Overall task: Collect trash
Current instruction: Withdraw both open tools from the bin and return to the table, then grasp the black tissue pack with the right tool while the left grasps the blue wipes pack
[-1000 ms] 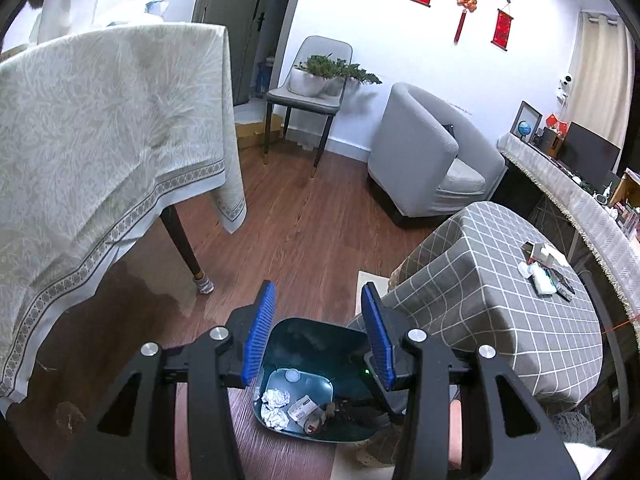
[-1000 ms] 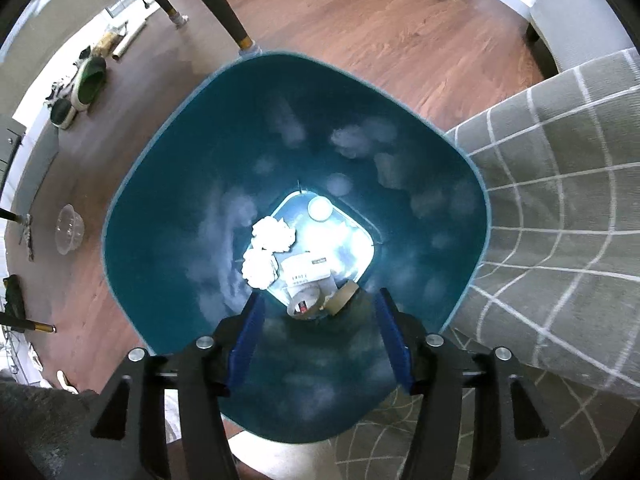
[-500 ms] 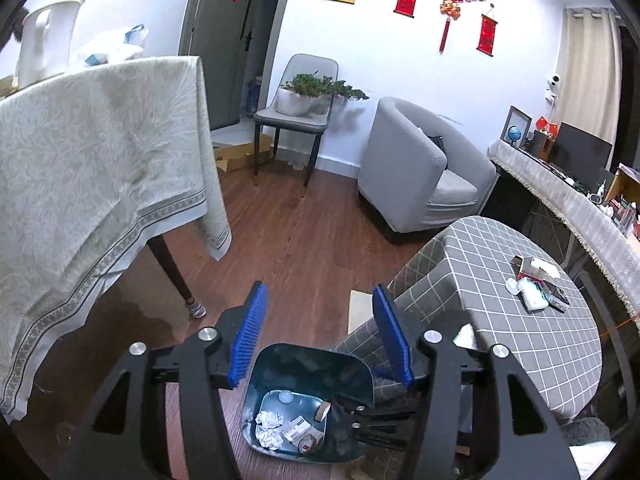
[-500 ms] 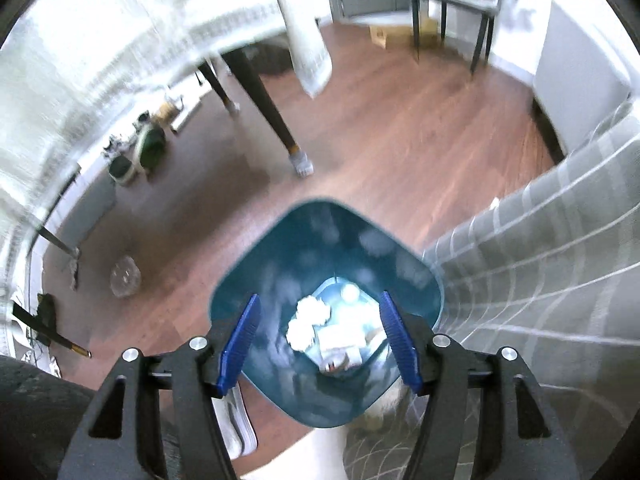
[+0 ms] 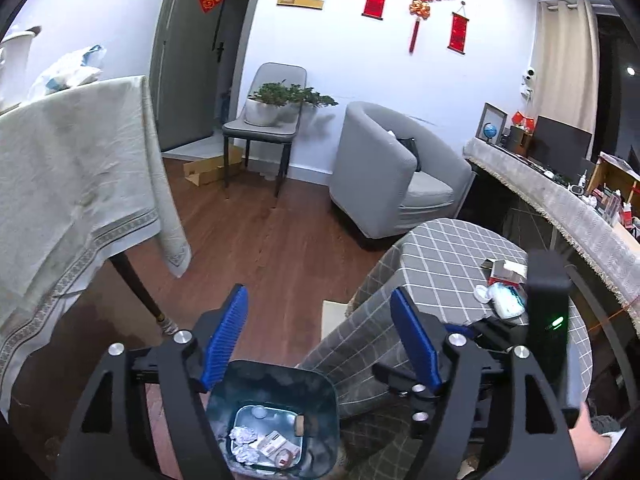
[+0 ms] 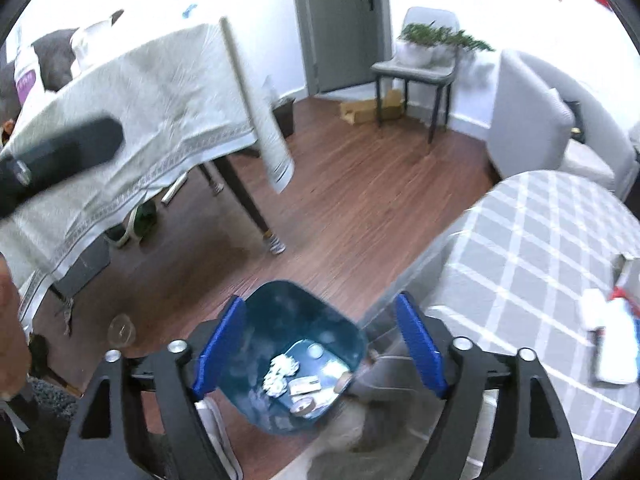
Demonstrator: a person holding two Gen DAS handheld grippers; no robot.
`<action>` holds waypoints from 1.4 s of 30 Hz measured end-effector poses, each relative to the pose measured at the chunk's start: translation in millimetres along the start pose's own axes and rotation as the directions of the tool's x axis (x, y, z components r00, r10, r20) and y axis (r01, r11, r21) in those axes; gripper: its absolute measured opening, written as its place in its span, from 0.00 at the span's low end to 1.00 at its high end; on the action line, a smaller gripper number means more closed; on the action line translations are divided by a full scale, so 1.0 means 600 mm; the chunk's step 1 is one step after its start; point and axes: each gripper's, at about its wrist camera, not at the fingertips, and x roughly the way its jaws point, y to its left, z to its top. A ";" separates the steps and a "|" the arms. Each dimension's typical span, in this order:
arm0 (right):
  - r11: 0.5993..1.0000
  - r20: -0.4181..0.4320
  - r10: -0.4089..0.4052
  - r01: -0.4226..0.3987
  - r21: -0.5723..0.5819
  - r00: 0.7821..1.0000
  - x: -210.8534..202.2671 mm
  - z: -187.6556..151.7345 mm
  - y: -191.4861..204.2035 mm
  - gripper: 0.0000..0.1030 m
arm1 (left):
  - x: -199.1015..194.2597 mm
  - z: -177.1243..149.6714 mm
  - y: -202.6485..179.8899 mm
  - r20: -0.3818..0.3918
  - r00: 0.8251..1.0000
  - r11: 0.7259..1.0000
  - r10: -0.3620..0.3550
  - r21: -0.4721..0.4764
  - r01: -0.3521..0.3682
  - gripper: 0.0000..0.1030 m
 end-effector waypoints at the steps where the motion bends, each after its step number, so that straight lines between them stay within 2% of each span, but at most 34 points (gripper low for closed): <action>1: 1.000 0.009 -0.005 0.004 0.010 1.000 -0.009 0.001 -0.007 0.80 | 0.005 -0.001 -0.005 -0.003 1.000 1.000 -0.001 0.002 0.001 0.77; 4: 0.999 0.034 -0.026 0.025 0.034 0.999 -0.033 0.001 -0.033 0.82 | 0.023 -0.004 -0.024 -0.015 1.000 1.000 -0.015 0.003 0.015 0.78; 12: 0.982 0.071 -0.153 0.143 0.127 0.986 -0.084 -0.013 -0.119 0.88 | 0.051 -0.006 -0.072 -0.020 0.999 0.999 -0.031 0.016 0.031 0.89; 19: 0.956 0.071 -0.244 0.228 0.186 0.967 -0.118 -0.032 -0.181 0.94 | 0.077 -0.005 -0.124 -0.032 0.997 0.997 -0.070 0.029 0.071 0.91; 37: 0.856 -0.003 -0.420 0.397 0.331 0.907 -0.179 -0.088 -0.324 0.96 | 0.146 -0.022 -0.237 -0.100 0.986 0.987 -0.133 0.077 0.140 0.92; 42: 0.823 -0.054 -0.453 0.441 0.357 0.890 -0.174 -0.096 -0.358 0.96 | 0.162 -0.028 -0.263 -0.117 0.983 0.984 -0.143 0.092 0.154 0.92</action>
